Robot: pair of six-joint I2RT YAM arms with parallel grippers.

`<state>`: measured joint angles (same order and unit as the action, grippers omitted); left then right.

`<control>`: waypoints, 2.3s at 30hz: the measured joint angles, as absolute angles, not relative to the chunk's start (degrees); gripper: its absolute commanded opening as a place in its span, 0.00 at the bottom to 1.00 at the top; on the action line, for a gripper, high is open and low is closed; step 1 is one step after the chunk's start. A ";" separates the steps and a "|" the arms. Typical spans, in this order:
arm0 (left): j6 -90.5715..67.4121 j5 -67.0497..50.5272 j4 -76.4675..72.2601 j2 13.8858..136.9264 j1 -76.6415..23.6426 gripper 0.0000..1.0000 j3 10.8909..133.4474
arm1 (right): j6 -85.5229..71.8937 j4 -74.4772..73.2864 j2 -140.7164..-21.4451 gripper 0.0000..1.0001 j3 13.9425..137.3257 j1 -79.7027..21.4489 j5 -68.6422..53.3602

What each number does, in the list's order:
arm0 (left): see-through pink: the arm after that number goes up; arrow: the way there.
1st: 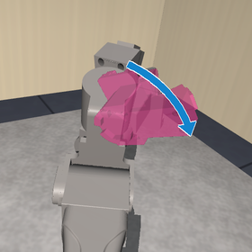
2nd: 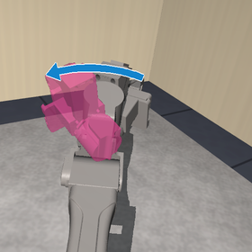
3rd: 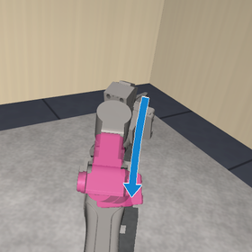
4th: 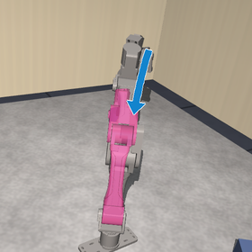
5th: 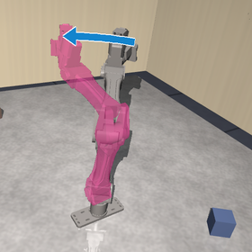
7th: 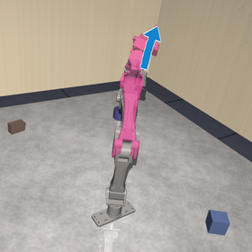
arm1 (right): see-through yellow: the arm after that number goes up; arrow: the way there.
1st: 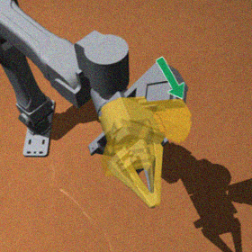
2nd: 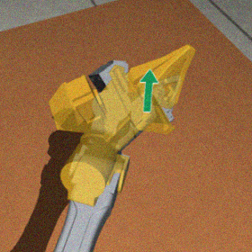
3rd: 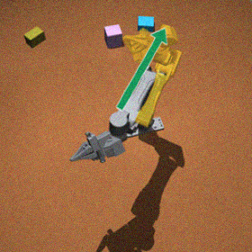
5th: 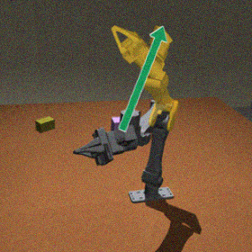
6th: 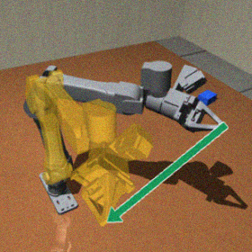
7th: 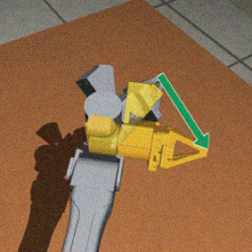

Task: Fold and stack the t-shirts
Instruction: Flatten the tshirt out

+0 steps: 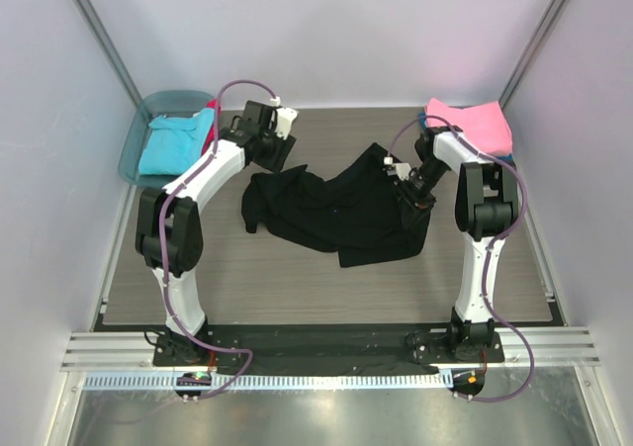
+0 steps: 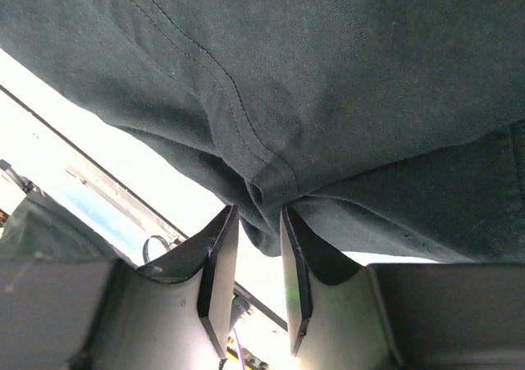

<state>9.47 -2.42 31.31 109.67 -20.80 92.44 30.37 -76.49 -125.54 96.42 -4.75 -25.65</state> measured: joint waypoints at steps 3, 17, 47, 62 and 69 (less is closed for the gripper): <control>9.47 -2.44 31.24 109.67 -20.88 0.57 92.44 | 29.89 -76.60 -125.99 0.33 96.86 -4.75 -25.74; 9.52 -2.37 31.11 109.67 -21.10 0.57 92.44 | 28.62 -76.34 -128.95 0.01 99.04 -4.78 -25.52; 23.42 1.93 35.07 111.87 -21.65 0.72 92.36 | 22.50 -68.12 -129.49 0.01 139.76 -5.52 -25.21; 20.64 -1.63 39.68 117.12 -23.64 0.72 96.05 | 22.35 -67.57 -129.38 0.01 136.81 -5.39 -25.02; 19.75 -1.83 41.04 116.77 -24.43 0.29 92.90 | 22.35 -67.59 -129.38 0.01 136.66 -5.34 -25.08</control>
